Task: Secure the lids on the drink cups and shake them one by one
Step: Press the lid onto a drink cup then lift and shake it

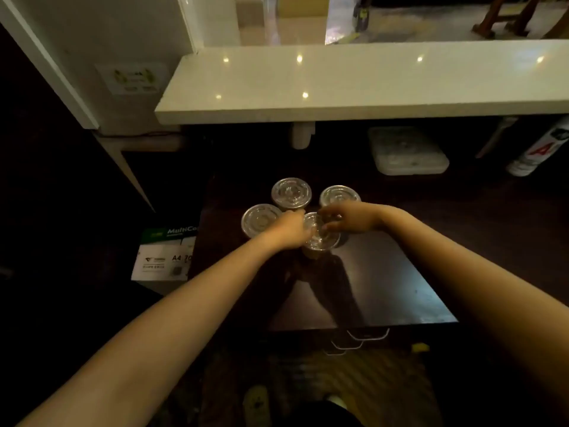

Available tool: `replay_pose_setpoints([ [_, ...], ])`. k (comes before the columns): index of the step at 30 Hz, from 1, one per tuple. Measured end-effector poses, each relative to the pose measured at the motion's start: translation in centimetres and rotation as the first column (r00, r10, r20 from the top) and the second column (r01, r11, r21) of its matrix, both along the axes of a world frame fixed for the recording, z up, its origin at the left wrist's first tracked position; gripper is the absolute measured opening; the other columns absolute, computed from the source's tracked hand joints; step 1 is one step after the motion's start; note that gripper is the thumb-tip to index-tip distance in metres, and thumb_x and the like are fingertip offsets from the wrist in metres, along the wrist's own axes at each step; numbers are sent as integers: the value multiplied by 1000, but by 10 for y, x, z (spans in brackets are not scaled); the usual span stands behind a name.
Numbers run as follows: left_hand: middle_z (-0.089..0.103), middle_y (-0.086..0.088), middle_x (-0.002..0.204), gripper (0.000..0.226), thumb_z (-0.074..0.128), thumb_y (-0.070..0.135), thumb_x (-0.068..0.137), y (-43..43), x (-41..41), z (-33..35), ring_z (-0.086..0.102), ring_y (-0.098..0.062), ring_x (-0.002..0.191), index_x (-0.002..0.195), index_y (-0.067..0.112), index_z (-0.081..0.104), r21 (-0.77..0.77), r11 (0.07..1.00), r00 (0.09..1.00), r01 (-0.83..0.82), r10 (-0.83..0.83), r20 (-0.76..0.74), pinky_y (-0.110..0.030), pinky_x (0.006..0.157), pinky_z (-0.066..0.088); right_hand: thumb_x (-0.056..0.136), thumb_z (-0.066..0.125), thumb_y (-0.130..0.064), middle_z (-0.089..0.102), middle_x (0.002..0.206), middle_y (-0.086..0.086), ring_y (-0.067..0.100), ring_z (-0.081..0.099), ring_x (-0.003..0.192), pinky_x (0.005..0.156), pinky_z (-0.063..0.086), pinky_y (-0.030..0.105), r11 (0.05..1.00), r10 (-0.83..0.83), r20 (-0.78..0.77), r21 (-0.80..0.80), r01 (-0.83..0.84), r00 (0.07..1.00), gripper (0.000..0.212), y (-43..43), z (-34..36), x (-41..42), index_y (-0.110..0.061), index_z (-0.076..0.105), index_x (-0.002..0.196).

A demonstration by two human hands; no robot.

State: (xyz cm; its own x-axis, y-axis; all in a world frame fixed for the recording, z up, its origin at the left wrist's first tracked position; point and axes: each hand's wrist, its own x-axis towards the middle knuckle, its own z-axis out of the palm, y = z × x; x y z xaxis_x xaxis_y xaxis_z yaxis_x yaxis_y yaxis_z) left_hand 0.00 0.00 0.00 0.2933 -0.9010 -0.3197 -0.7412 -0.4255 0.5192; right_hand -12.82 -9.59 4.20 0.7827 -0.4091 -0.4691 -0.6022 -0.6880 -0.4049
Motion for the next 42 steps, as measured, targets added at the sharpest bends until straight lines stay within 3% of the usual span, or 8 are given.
replay_pose_setpoints([
  [2,55,-17,124,42,57,26,87,-1,-5,-6,56,-33,112,122,4,48,-37,999,999,-30,30,12,-37,84,45,91,56,-23,48,138,11,28,43,129,105,29,34,994,52,18,-97,-50,999,48,4,-7,1,-10,45,135],
  [8,30,-13,150,68,56,25,90,24,-26,-22,32,-25,137,147,7,22,-169,971,975,-169,139,-173,-27,107,27,86,61,-33,27,152,7,31,20,138,113,24,43,980,29,146,-197,1,989,67,18,-37,-20,-14,32,144],
  [19,30,0,151,63,56,16,91,70,-57,-40,30,-2,129,146,17,26,-222,928,881,-298,178,-439,-9,95,26,89,58,-35,35,146,5,22,26,130,107,30,32,982,21,465,-178,70,885,63,58,-81,-75,-13,35,143],
  [22,36,-2,147,55,55,16,92,77,-68,-45,36,-9,131,143,17,34,-271,874,856,-404,256,-449,-12,98,28,90,56,-35,41,141,2,14,30,124,104,28,27,988,-88,546,-62,144,833,56,63,-85,-76,-15,40,139],
  [26,38,-9,146,47,45,21,96,66,-89,-54,38,-16,133,141,10,36,-381,744,818,-549,387,-425,-15,102,28,97,42,-28,50,136,0,12,38,121,100,29,26,903,-424,588,219,368,689,40,60,-92,-54,-19,45,136],
  [31,48,-14,133,41,36,20,96,51,-106,-70,47,-12,118,132,3,47,-522,609,802,-597,443,-401,-6,94,33,99,38,-20,65,112,0,9,61,102,85,46,19,738,-670,572,584,339,473,32,67,-113,-40,-11,61,118],
  [37,57,-17,121,44,29,21,94,50,-104,-76,51,-6,108,123,-3,54,-584,537,793,-609,444,-418,-2,90,34,98,38,-14,65,105,5,11,63,95,80,49,18,702,-703,568,650,291,428,25,65,-120,-38,-11,61,110],
  [42,58,-16,119,41,30,18,96,48,-101,-78,47,4,105,121,-2,55,-577,543,793,-609,424,-438,-2,90,35,98,38,-12,65,98,0,-3,62,87,76,47,11,688,-724,565,639,346,396,26,68,-118,-36,-8,61,108],
])
